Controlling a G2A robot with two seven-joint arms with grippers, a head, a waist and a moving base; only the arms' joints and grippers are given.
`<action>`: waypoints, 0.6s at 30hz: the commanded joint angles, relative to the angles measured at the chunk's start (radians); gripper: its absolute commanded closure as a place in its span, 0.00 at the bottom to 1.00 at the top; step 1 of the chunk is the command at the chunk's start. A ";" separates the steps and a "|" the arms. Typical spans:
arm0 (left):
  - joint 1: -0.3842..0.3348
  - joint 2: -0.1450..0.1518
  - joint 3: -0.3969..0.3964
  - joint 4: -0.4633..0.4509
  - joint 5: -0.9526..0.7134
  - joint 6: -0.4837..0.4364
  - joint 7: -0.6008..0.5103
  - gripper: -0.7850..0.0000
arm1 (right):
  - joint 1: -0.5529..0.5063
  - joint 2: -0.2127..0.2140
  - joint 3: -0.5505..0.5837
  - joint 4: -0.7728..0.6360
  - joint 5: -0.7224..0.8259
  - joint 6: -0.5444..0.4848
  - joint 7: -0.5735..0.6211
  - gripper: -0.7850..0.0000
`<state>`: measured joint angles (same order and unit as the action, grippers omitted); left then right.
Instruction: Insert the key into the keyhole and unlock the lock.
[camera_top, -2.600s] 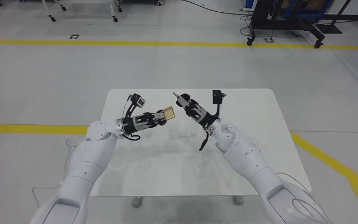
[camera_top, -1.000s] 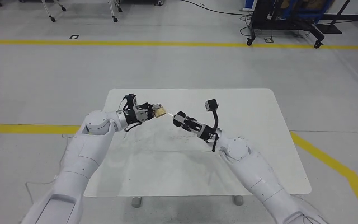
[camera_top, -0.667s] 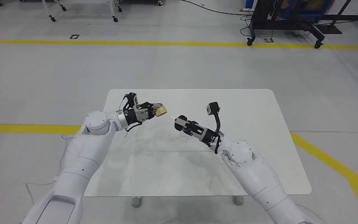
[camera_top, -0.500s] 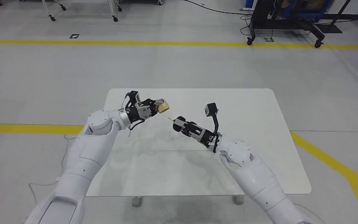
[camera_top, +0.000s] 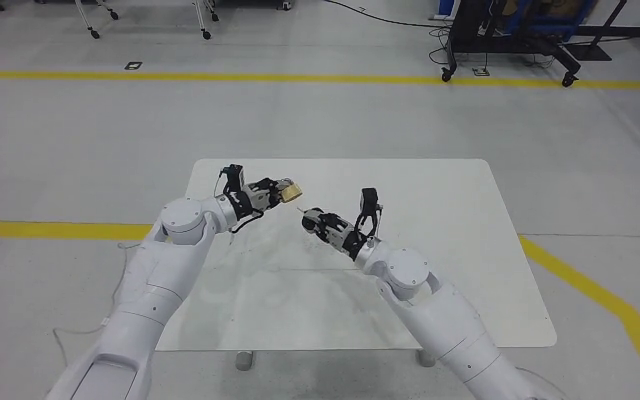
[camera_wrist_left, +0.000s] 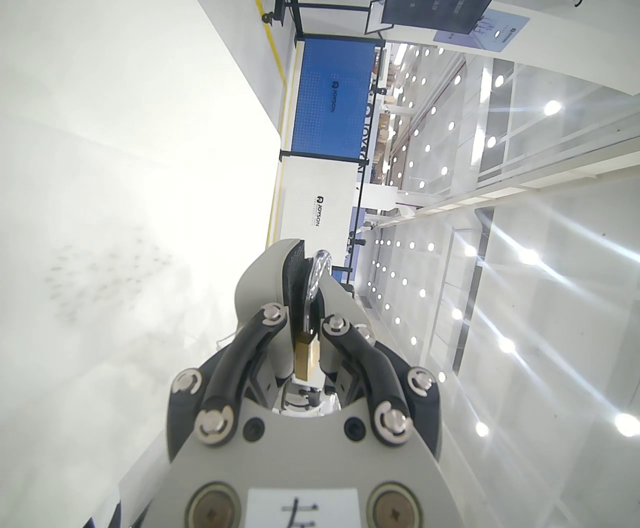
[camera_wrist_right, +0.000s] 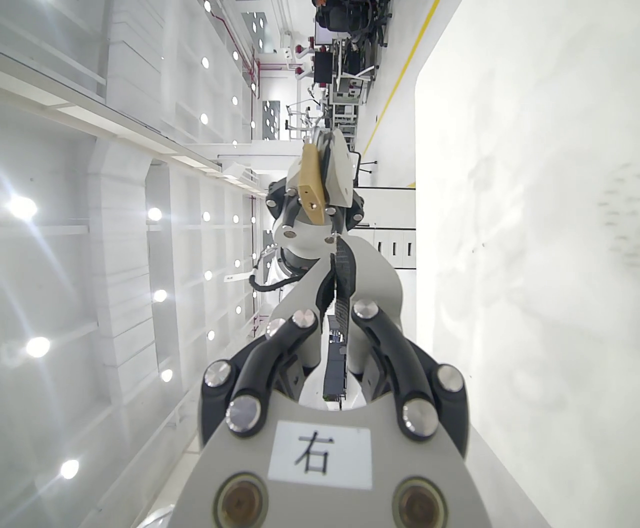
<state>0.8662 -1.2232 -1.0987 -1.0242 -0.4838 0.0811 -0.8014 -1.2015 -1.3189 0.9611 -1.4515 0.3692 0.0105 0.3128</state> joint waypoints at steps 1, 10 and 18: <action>0.005 0.000 -0.003 -0.006 -0.003 0.002 0.007 1.00 | -0.004 -0.001 0.003 -0.012 0.002 0.005 -0.010 1.00; 0.010 0.000 0.004 -0.020 0.035 0.015 0.008 1.00 | 0.015 -0.012 -0.002 0.001 -0.011 0.020 -0.037 1.00; 0.009 -0.002 0.004 -0.016 0.040 0.012 0.010 1.00 | 0.031 -0.023 -0.008 0.024 -0.016 0.019 -0.060 1.00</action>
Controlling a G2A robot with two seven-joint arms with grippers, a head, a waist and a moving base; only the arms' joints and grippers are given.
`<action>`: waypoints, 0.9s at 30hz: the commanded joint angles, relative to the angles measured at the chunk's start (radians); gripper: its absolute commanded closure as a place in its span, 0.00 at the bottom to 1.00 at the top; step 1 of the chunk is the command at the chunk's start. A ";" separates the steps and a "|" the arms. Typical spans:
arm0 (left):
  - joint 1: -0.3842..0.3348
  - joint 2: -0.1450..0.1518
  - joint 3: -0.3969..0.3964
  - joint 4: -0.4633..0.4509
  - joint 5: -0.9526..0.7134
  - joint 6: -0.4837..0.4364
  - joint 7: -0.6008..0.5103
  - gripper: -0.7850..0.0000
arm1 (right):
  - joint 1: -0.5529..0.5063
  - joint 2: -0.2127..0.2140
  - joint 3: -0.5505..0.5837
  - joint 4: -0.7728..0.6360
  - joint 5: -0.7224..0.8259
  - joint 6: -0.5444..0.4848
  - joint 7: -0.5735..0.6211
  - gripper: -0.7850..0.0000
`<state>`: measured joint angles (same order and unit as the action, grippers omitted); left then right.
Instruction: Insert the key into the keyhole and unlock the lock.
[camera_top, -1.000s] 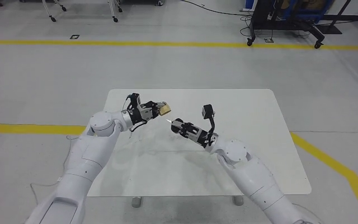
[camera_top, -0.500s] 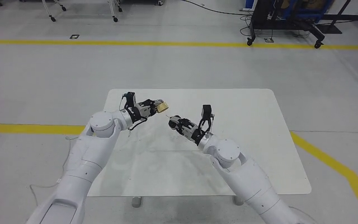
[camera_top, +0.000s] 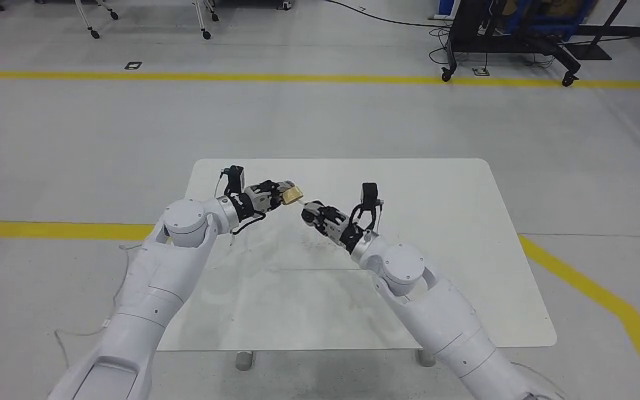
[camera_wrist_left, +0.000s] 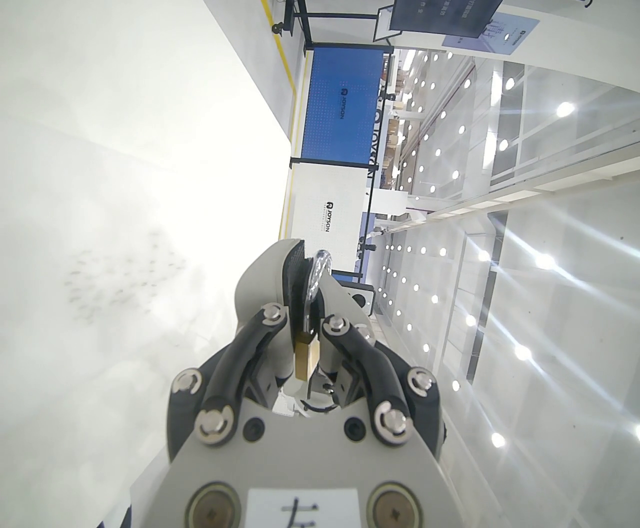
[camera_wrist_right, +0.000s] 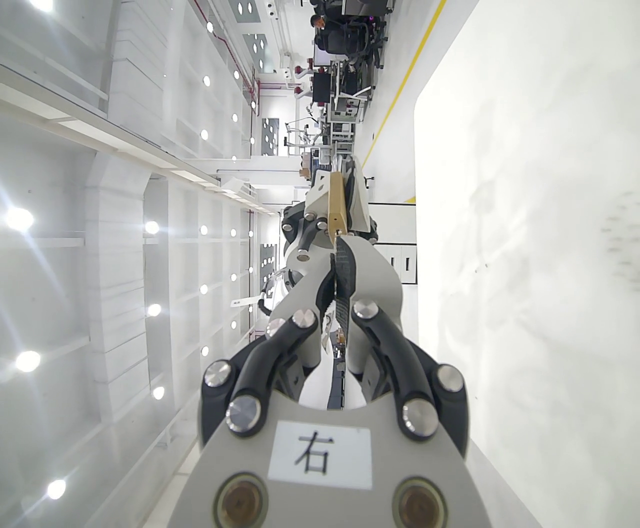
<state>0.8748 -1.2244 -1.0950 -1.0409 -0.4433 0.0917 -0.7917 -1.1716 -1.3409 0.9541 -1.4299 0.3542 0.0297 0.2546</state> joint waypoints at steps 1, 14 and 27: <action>0.000 -0.001 0.000 0.001 0.000 0.002 0.001 1.00 | 0.003 -0.002 -0.003 0.005 -0.006 0.000 -0.004 1.00; 0.005 -0.005 -0.010 0.001 -0.014 0.014 0.037 1.00 | 0.020 -0.019 -0.035 0.037 -0.161 -0.088 -0.099 1.00; 0.026 -0.007 -0.053 -0.023 -0.066 -0.013 0.108 1.00 | 0.021 -0.030 -0.050 0.096 -0.295 -0.362 -0.108 1.00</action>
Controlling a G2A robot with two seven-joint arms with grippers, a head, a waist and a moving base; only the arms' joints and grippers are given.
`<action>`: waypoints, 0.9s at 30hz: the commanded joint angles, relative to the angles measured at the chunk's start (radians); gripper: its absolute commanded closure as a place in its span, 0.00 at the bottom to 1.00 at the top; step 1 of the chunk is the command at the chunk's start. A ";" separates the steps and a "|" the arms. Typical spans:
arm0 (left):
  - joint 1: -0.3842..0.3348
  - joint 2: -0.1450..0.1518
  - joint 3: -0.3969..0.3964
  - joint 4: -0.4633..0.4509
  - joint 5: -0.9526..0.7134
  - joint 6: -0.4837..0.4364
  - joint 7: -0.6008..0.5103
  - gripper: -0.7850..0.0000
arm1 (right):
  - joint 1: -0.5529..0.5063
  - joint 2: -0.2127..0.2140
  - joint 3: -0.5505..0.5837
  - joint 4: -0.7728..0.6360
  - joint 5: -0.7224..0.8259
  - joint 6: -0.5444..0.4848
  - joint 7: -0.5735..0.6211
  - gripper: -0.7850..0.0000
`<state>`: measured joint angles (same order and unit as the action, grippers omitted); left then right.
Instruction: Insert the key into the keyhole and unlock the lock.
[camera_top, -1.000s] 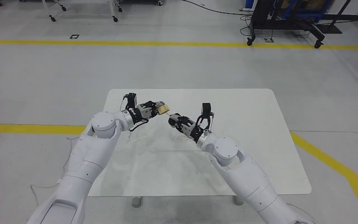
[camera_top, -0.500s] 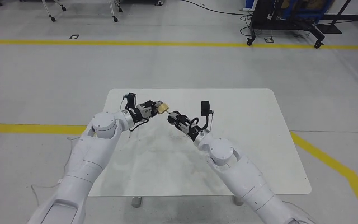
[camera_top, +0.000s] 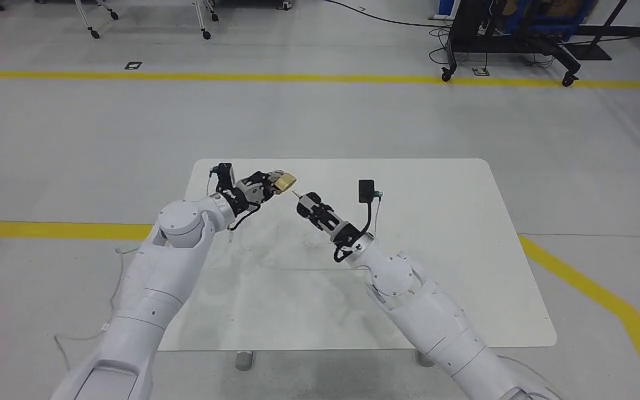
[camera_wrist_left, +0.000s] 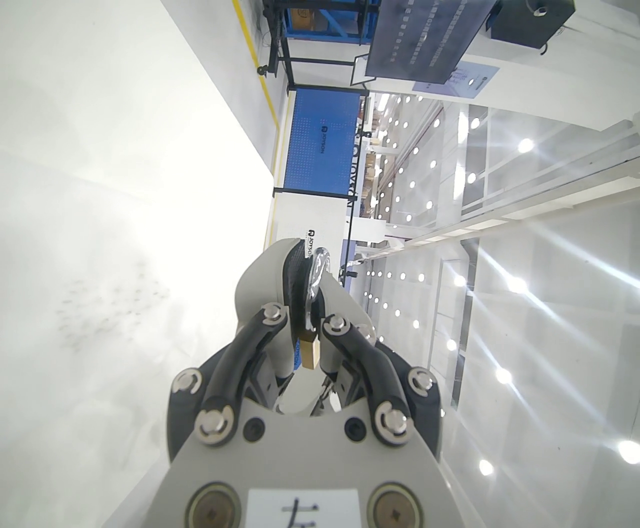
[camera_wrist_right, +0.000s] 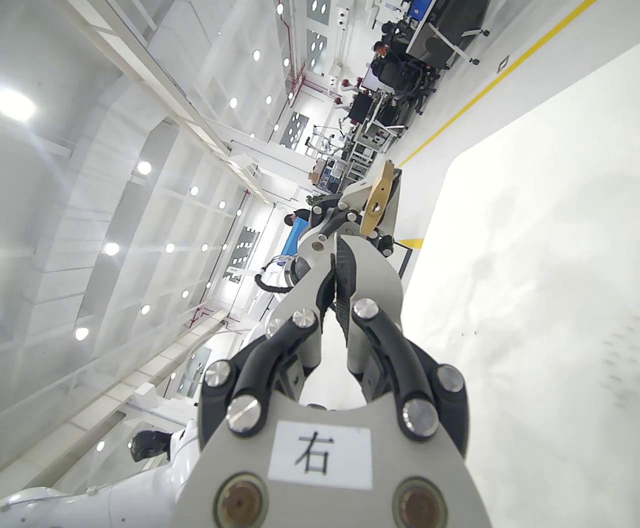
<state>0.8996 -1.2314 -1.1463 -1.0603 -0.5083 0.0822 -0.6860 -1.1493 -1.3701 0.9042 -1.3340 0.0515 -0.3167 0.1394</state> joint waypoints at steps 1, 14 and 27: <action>0.003 0.000 -0.005 -0.005 -0.002 -0.009 0.006 1.00 | -0.002 -0.001 0.000 0.000 0.007 -0.016 0.007 1.00; 0.024 0.003 -0.001 -0.037 0.022 0.038 -0.001 1.00 | 0.004 0.010 0.000 -0.012 -0.238 -0.016 -0.030 1.00; 0.013 0.010 0.015 -0.040 0.074 0.111 -0.100 1.00 | -0.064 0.089 0.065 -0.221 -1.269 0.066 -0.049 1.00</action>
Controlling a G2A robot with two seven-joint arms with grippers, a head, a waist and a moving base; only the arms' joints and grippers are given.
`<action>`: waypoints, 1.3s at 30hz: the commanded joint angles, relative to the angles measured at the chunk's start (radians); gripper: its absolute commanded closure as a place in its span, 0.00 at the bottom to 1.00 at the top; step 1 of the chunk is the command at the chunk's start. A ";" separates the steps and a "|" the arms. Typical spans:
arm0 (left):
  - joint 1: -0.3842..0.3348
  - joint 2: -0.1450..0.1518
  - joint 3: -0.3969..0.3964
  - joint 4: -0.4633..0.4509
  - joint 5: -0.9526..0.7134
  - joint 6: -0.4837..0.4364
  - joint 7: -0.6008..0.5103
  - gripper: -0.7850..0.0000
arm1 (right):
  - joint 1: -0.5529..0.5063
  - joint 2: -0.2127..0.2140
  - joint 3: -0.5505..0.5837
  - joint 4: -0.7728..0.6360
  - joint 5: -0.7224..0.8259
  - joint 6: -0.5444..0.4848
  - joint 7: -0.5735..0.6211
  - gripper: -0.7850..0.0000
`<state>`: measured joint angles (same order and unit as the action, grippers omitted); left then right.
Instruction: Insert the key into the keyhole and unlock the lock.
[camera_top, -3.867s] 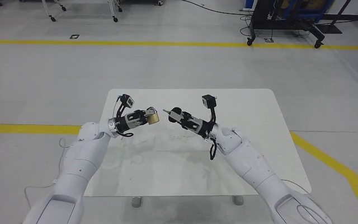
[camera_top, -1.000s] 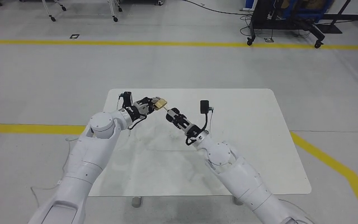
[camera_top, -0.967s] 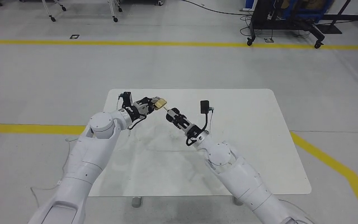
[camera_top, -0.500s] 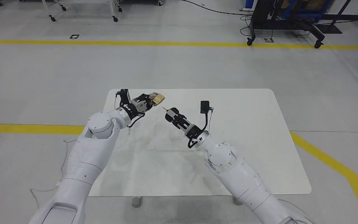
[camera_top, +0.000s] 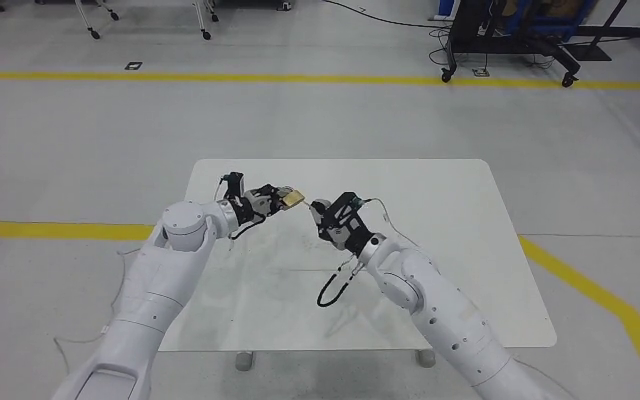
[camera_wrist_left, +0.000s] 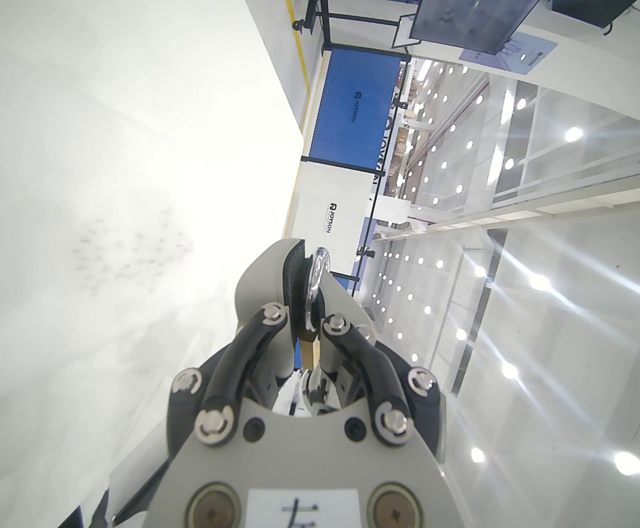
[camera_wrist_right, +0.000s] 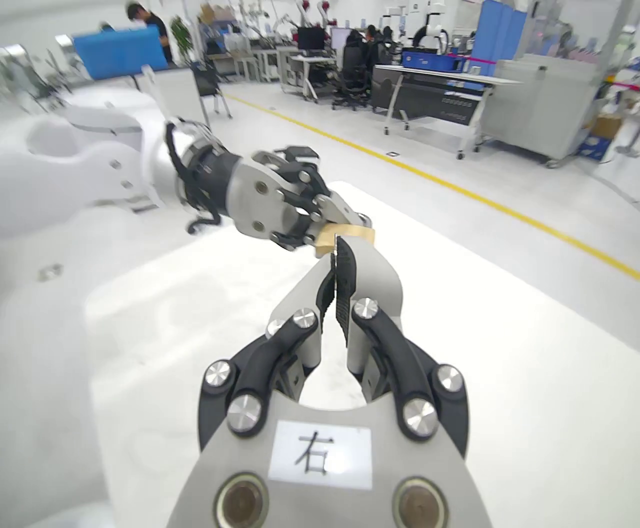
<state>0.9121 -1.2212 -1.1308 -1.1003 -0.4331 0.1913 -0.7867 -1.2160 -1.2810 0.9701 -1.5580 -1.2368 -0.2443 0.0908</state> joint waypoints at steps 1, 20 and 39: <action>0.000 0.000 0.000 0.000 -0.002 0.002 0.001 1.00 | 0.002 -0.001 -0.001 0.003 0.019 -0.006 -0.001 1.00; 0.001 -0.003 0.020 0.025 -0.066 0.284 -0.017 1.00 | 0.043 0.054 -0.073 -0.065 -0.802 -0.210 -0.077 1.00; -0.002 -0.005 0.041 0.024 -0.056 0.295 0.020 1.00 | 0.072 0.020 -0.231 -0.075 -1.155 -0.135 0.167 1.00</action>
<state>0.9106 -1.2260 -1.0907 -1.0761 -0.4892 0.4865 -0.7660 -1.1484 -1.2577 0.7441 -1.6398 -2.3887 -0.3819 0.2502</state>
